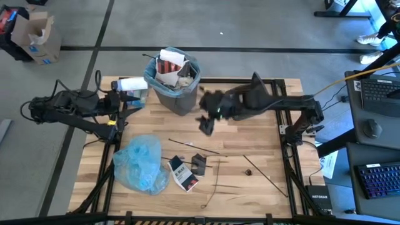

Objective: Pick and place trash into bin
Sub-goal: Put the white paper into the trash bin

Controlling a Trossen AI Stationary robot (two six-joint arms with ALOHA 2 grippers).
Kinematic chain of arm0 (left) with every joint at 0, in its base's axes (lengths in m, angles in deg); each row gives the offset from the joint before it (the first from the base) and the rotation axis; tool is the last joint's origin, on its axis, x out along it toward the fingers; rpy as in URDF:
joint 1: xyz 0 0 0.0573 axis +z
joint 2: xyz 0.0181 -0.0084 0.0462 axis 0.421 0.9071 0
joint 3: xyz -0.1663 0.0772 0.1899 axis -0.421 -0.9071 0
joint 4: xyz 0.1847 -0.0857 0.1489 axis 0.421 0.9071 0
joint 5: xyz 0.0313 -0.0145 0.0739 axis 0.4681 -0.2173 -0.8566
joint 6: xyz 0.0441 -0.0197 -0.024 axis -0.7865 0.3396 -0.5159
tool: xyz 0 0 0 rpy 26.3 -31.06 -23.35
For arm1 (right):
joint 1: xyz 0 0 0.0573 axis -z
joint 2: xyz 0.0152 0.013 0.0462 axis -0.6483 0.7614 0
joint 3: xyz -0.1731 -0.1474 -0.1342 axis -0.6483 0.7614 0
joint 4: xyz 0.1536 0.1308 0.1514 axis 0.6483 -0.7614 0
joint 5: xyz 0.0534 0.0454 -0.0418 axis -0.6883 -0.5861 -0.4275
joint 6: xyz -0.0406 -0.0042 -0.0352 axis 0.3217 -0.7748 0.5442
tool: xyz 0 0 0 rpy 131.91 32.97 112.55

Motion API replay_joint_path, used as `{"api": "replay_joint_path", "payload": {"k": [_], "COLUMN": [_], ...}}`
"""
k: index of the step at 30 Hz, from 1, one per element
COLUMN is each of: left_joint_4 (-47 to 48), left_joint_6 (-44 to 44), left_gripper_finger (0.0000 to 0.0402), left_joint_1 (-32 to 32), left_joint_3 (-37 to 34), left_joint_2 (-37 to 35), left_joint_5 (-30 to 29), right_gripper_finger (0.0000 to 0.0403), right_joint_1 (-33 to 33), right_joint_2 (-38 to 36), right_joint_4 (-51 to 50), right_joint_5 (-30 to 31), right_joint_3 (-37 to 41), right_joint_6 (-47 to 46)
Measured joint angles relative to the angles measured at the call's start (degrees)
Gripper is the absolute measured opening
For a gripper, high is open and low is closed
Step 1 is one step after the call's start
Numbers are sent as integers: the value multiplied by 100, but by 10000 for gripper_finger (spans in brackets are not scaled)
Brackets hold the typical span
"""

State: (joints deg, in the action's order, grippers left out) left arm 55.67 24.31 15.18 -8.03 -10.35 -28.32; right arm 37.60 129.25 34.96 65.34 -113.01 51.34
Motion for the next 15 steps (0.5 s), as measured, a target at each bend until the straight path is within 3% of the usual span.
{"api": "replay_joint_path", "payload": {"k": [4,11,15], "left_joint_4": [-9,-9,-2], "left_joint_6": [97,726,1271], "left_gripper_finger": [166,166,166], "left_joint_1": [0,-2,-28], "left_joint_3": [0,0,0], "left_joint_2": [322,1318,1985], "left_joint_5": [430,482,554], "right_gripper_finger": [241,232,232], "right_joint_1": [-397,-946,-1295], "right_joint_2": [4,7,11], "right_joint_4": [408,1941,3045], "right_joint_5": [1,-176,-392], "right_joint_3": [799,2541,3475], "right_joint_6": [-577,-1040,-1834]}}
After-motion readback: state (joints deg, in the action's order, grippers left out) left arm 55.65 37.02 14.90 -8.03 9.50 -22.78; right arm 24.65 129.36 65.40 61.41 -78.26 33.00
